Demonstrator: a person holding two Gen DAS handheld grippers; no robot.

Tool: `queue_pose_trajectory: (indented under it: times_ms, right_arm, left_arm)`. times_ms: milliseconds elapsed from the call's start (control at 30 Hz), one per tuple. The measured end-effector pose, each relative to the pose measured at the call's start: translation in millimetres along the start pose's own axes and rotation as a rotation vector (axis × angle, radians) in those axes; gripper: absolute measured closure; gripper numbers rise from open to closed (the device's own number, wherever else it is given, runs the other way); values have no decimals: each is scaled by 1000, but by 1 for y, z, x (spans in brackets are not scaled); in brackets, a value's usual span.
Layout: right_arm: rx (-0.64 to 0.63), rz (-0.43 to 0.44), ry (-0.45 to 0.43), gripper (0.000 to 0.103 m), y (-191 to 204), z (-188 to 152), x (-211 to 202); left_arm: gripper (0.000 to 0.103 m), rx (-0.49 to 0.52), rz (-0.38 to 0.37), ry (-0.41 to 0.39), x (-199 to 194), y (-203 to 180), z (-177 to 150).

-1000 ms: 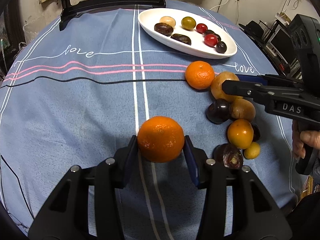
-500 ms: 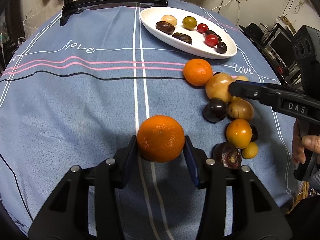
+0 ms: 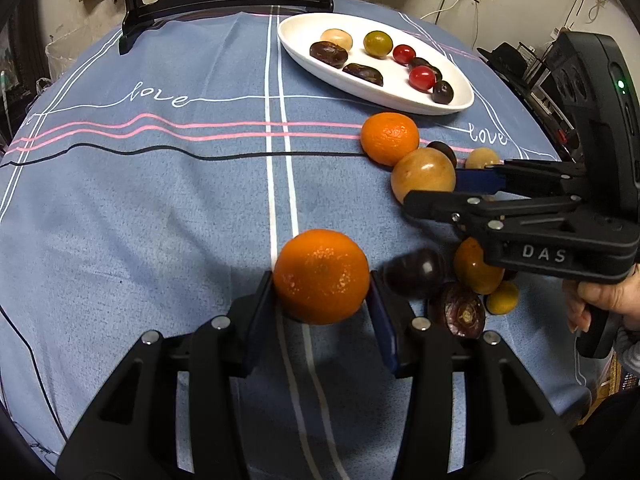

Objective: Organize fruits
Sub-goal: 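Grasp a large speckled tan fruit with the right tool while the left tool holds the mandarin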

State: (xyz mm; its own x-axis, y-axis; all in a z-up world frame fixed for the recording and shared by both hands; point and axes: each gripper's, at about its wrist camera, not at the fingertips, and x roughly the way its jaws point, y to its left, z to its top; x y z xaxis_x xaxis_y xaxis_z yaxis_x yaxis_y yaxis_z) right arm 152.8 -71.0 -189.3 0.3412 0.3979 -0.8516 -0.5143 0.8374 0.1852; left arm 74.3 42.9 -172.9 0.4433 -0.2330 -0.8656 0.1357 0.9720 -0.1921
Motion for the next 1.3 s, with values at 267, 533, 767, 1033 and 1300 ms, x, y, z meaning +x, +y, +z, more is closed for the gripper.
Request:
queue_pose_trajectory:
  times_ms: [267, 533, 767, 1033, 1300]
  right_arm:
    - [41, 48, -33, 69, -5, -3, -9]
    - [90, 94, -43, 72, -6, -4, -13]
    - [76, 109, -36, 73, 0, -2, -13]
    - [-5, 67, -30, 68, 19, 9, 1]
    - [37, 119, -45, 73, 12, 9, -6]
  left_arm:
    - [57, -17, -21, -4, 2, 3, 0]
    - [57, -25, -15, -23, -7, 5, -1]
    - [57, -38, -8, -27, -11, 8, -3]
    - [57, -37, 1, -11, -8, 11, -5]
    - [57, -41, -3, -22, -9, 12, -2]
